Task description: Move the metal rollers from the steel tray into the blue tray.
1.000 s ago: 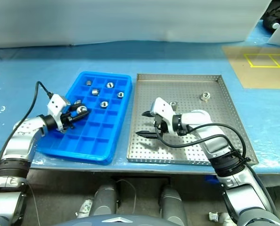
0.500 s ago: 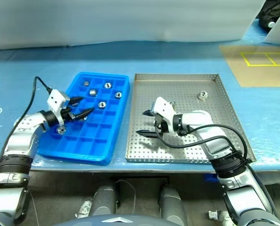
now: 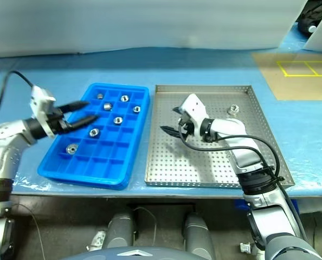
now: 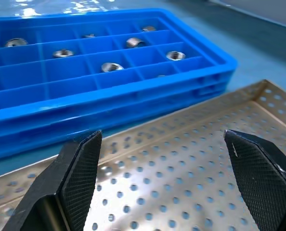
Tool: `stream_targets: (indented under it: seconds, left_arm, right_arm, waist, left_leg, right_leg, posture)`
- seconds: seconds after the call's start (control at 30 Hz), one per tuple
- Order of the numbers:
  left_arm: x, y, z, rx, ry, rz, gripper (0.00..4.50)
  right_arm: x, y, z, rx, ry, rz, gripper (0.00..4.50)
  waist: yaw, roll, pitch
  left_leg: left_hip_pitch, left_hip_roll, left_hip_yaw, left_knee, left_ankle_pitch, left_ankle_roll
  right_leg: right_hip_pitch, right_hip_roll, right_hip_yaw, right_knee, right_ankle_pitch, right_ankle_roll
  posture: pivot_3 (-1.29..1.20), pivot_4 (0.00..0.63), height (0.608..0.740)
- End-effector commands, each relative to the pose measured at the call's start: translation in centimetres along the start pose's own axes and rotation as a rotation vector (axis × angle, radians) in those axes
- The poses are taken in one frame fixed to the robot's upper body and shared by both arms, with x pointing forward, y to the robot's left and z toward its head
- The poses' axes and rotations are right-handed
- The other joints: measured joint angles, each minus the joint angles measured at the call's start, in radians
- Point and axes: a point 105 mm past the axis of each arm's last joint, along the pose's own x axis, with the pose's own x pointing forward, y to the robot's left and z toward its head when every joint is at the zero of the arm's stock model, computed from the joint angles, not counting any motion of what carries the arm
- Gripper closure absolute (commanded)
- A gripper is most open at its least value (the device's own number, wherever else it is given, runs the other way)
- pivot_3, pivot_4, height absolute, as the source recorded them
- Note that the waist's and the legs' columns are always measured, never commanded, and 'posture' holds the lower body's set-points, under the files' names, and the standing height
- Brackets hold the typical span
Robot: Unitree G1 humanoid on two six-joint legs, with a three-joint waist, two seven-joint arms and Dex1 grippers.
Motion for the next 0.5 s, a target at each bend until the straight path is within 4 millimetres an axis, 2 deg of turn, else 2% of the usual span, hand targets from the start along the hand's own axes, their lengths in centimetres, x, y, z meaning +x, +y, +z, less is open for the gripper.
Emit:
stream_targets:
  seconds: [0.03, 0.23, 0.33, 0.5]
  left_arm:
    - [2.3, -1.9, 0.2, 0.076, 0.014, -0.113, 0.83]
    - [7.5, -3.5, 0.9, 0.098, -0.056, -0.265, 0.83]
    - [9.1, -4.2, 1.0, 0.125, -0.061, -0.323, 0.83]
    - [11.0, -5.6, 1.5, 0.162, -0.088, -0.418, 0.83]
  right_arm:
    - [-1.5, -0.6, 1.0, -0.030, -0.030, -0.066, 0.34]
    - [-3.5, -1.2, -0.4, -0.005, 0.015, -0.181, 0.34]
    - [-3.9, -1.6, -1.3, 0.016, 0.042, -0.220, 0.34]
    - [-4.7, -1.2, -4.8, 0.065, 0.133, -0.239, 0.34]
  waist:
    - [-0.006, 0.000, 0.000]
    - [-0.040, -0.001, 0.000]
    - [-0.068, -0.001, 0.000]
    - [-0.085, -0.001, 0.000]
  left_leg:
    - [0.000, 0.000, 0.000, 0.000, 0.000, 0.000]
    - [0.000, 0.000, 0.000, 0.001, 0.000, 0.000]
    - [0.001, -0.001, 0.001, 0.002, 0.000, 0.000]
    - [0.000, -0.001, 0.001, 0.002, -0.001, 0.002]
  right_leg:
    - [0.000, 0.000, 0.000, 0.000, 0.000, 0.000]
    - [0.000, 0.001, 0.002, 0.000, 0.000, 0.000]
    - [0.000, 0.001, 0.004, 0.000, 0.001, 0.001]
    - [0.000, 0.001, 0.004, -0.002, 0.001, 0.001]
  posture:
    - [-0.22, 0.150, 0.740]
    - [-0.33, 0.150, 0.740]
    - [-0.35, 0.150, 0.740]
    - [-0.37, 0.150, 0.740]
